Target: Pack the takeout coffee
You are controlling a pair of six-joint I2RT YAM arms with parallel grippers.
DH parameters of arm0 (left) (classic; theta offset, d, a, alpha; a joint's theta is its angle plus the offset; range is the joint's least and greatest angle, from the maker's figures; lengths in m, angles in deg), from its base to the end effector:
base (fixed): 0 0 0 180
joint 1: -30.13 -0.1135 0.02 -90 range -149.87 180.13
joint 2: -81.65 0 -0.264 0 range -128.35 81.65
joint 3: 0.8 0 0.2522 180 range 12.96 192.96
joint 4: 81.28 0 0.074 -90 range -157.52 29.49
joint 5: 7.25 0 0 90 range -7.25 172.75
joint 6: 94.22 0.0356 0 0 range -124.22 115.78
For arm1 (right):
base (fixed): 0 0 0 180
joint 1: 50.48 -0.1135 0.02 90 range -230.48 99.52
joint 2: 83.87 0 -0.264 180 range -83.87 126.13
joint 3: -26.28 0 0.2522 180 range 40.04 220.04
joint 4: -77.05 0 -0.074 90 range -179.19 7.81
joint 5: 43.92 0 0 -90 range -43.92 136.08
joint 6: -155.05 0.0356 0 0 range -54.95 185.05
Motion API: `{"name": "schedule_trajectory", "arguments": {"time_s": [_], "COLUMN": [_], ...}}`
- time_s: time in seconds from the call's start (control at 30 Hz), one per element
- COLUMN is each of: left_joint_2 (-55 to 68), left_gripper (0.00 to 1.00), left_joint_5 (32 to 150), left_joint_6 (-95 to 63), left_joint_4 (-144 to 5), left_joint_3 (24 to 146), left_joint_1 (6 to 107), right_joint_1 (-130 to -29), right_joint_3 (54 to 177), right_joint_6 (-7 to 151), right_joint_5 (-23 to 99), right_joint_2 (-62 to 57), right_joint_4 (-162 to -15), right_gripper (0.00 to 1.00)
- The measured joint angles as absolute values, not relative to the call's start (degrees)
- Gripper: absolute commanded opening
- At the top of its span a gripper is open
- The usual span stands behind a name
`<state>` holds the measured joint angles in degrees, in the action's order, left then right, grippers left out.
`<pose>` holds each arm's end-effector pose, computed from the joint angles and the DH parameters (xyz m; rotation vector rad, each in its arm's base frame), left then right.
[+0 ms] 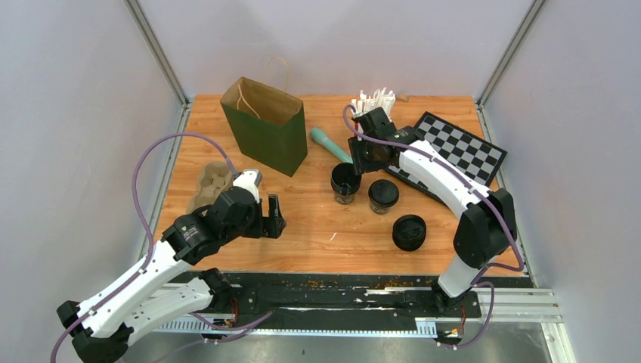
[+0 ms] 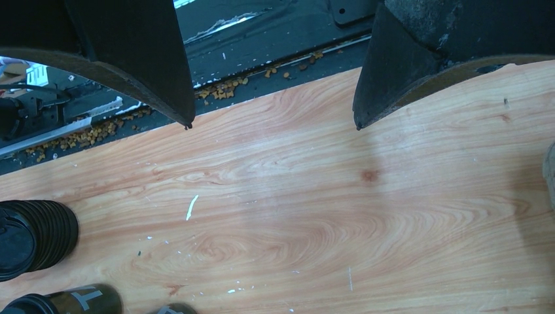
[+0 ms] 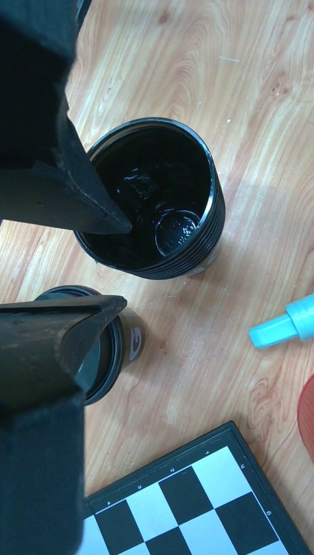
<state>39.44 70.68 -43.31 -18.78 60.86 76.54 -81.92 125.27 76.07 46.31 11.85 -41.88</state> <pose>0.1031 -0.0976 0.3006 0.0424 2.3576 -0.5115 0.3042 0.1858 0.2978 -0.4600 2.5626 0.2672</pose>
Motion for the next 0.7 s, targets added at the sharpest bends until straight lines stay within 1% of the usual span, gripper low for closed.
{"name": "schedule_trajectory", "arguments": {"time_s": [0.27, 0.5, 0.63, 0.7], "left_joint_2": [39.4, 39.4, 39.4, 39.4], "left_gripper": [0.96, 0.96, 0.96, 0.96], "left_joint_5": [70.7, 70.7, 70.6, 70.6], "left_joint_6": [-43.0, -42.9, -42.9, -42.9], "left_joint_4": [-18.9, -18.9, -18.9, -18.9], "left_joint_3": [60.6, 60.2, 60.2, 60.2], "left_joint_1": [76.5, 76.5, 76.5, 76.5], "right_joint_1": [-82.0, -82.2, -82.2, -82.2], "right_joint_3": [125.6, 125.6, 125.6, 125.6], "right_joint_6": [75.9, 75.7, 75.4, 75.4], "right_joint_5": [46.7, 47.2, 47.3, 47.4], "right_joint_2": [12.7, 13.7, 14.4, 14.4], "right_joint_4": [-41.9, -41.9, -41.9, -41.9], "right_gripper": [0.31, 0.29, 0.23, 0.18]}}
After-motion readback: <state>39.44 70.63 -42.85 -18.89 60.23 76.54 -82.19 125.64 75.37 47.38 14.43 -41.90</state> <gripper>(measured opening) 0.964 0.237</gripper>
